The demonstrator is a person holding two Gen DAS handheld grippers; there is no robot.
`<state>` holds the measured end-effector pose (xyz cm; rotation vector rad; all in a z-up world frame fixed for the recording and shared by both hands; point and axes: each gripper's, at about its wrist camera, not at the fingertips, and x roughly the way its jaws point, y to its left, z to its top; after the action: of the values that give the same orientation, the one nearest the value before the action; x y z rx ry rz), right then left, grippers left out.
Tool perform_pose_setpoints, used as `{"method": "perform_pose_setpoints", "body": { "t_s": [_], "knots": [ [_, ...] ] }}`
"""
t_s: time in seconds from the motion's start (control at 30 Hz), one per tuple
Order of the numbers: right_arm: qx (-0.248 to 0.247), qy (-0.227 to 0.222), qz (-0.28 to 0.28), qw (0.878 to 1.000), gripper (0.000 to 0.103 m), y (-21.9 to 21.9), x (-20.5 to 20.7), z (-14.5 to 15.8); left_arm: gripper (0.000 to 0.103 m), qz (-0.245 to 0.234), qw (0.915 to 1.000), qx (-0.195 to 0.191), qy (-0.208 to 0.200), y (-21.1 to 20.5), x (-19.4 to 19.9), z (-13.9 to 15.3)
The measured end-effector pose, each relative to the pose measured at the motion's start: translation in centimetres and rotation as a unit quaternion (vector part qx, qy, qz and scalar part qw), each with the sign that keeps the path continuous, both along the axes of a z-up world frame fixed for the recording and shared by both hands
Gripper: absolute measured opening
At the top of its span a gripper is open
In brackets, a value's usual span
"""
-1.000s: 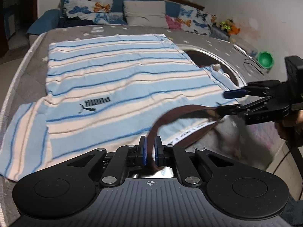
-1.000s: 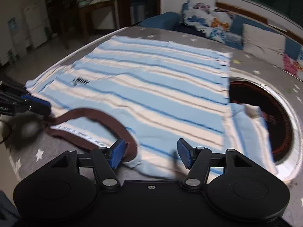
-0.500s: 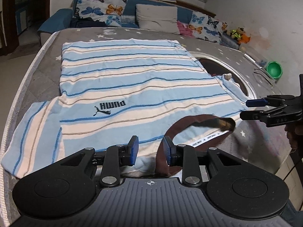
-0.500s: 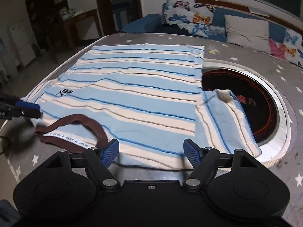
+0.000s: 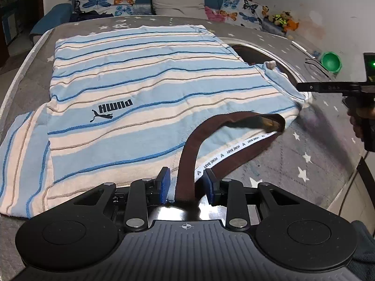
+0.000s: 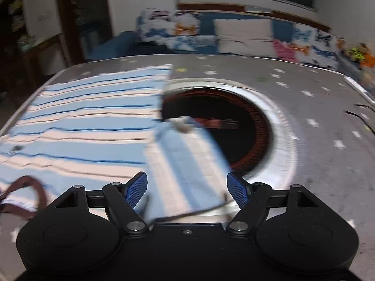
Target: Fold clothes
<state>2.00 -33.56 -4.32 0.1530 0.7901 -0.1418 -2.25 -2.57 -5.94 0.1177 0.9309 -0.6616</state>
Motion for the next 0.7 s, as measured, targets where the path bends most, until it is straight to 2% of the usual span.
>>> {"method": "perform_pose_setpoints", "body": {
  "t_s": [0.1, 0.27, 0.47, 0.6, 0.7],
  "knots": [
    [-0.007, 0.006, -0.024, 1.000, 0.078, -1.3, 0.3, -0.8, 0.032, 0.002, 1.0000, -0.002, -0.002, 0.2, -0.1, 0.3],
    [-0.005, 0.016, -0.026, 1.000, 0.077, -1.6, 0.6, -2.4, 0.036, 0.012, 0.9998, -0.008, -0.010, 0.5, -0.1, 1.2],
    [0.001, 0.019, -0.021, 1.000, 0.066, -1.4, 0.9, -2.8, 0.039, 0.035, 0.9991, -0.017, -0.017, 1.2, 0.2, 2.0],
    [0.000, 0.018, -0.018, 1.000, 0.053, -1.3, 1.0, -2.9, 0.044, 0.054, 0.9982, -0.019, -0.019, 1.9, 0.4, 2.2],
    [-0.002, 0.018, -0.016, 1.000, 0.050, -0.7, 0.9, -2.3, 0.046, 0.063, 0.9976, -0.019, -0.020, 2.5, 0.6, 2.3]
  ]
}}
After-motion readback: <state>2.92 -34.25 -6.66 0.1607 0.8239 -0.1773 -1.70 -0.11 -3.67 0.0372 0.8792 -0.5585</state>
